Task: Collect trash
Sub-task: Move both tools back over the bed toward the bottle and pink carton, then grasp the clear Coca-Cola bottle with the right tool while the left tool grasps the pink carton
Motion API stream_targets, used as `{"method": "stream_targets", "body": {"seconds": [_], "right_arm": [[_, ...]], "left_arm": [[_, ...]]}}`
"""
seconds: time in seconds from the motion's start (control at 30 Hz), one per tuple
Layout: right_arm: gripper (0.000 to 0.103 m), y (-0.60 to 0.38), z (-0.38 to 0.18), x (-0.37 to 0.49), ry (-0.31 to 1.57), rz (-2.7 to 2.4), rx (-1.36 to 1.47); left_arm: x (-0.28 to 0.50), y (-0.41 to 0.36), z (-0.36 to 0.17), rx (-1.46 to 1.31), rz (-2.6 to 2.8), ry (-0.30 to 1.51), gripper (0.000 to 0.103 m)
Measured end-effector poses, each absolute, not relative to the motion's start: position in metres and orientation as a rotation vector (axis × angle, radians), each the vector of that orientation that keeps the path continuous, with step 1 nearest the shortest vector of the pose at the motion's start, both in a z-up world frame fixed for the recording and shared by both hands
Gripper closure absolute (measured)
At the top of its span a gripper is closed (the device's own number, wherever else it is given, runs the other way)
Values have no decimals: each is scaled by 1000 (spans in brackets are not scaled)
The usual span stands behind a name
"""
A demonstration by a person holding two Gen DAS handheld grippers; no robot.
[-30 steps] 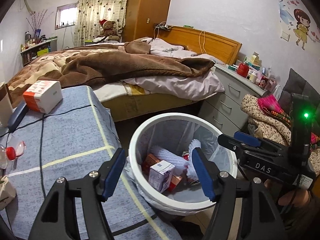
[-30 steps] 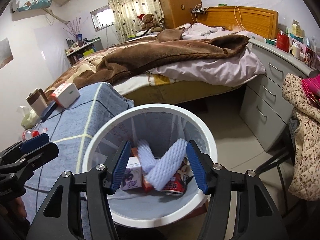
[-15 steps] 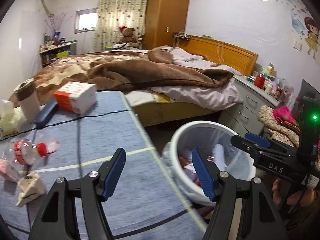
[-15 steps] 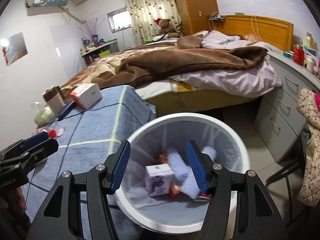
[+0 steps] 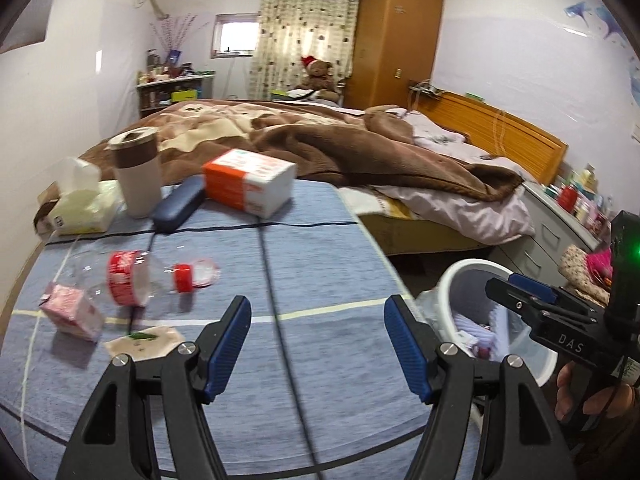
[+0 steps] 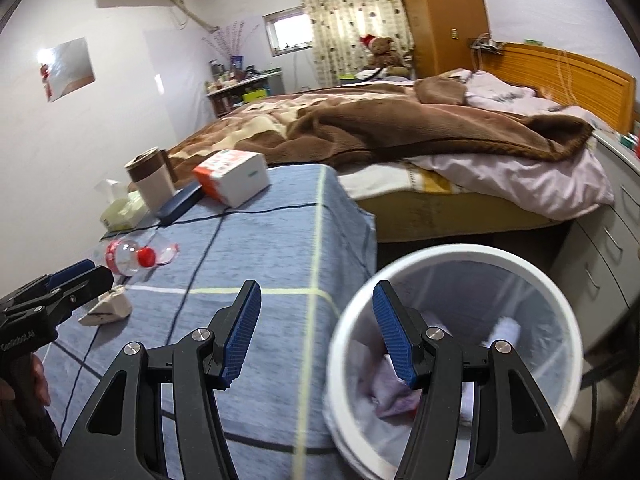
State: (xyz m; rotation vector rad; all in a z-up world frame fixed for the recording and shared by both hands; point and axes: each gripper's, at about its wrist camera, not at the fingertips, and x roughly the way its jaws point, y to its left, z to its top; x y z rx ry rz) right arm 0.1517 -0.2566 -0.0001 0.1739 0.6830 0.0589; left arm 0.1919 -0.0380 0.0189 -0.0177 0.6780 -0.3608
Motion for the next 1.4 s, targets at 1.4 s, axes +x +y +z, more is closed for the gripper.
{"method": "stream_targets", "body": {"seconds": [1.4], "right_arm": [[43,-63,-8,274,781,482,-31]], "left_arm": [[271,161,-51,-140,95,844,28]]}}
